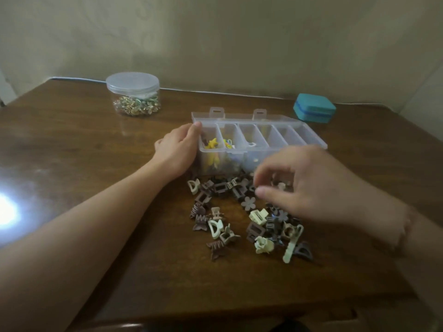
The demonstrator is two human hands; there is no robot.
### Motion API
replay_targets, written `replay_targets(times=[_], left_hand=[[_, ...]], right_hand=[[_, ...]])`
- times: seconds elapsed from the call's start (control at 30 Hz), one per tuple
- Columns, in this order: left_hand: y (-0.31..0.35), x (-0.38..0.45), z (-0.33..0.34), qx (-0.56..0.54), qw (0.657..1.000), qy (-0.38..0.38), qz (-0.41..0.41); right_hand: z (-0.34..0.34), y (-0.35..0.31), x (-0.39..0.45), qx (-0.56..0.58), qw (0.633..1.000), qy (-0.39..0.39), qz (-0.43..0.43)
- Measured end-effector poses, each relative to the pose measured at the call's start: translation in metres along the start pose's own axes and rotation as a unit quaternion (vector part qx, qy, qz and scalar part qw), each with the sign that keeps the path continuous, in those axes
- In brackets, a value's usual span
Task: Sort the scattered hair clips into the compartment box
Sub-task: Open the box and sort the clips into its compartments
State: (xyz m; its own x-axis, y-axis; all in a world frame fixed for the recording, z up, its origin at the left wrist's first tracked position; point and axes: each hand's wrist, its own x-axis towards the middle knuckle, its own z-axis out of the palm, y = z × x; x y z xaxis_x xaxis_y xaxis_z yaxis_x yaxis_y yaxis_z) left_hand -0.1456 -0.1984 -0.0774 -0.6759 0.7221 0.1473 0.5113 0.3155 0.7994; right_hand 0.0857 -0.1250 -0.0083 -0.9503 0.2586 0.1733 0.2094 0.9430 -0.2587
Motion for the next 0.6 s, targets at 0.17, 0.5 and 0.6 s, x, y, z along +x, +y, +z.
replay_targets(times=[0.17, 0.5, 0.6], left_hand=[[-0.004, 0.001, -0.001, -0.018, 1.0, -0.005, 0.008], [-0.007, 0.003, -0.001, -0.024, 1.0, -0.013, 0.009], [-0.007, 0.003, -0.001, -0.029, 0.999, -0.011, 0.011]], right_hand=[[0.016, -0.001, -0.024, -0.042, 0.998, -0.054, -0.017], [0.023, 0.059, -0.055, 0.039, 0.997, 0.038, 0.05], [0.023, 0.067, -0.057, 0.053, 0.994, 0.061, 0.078]])
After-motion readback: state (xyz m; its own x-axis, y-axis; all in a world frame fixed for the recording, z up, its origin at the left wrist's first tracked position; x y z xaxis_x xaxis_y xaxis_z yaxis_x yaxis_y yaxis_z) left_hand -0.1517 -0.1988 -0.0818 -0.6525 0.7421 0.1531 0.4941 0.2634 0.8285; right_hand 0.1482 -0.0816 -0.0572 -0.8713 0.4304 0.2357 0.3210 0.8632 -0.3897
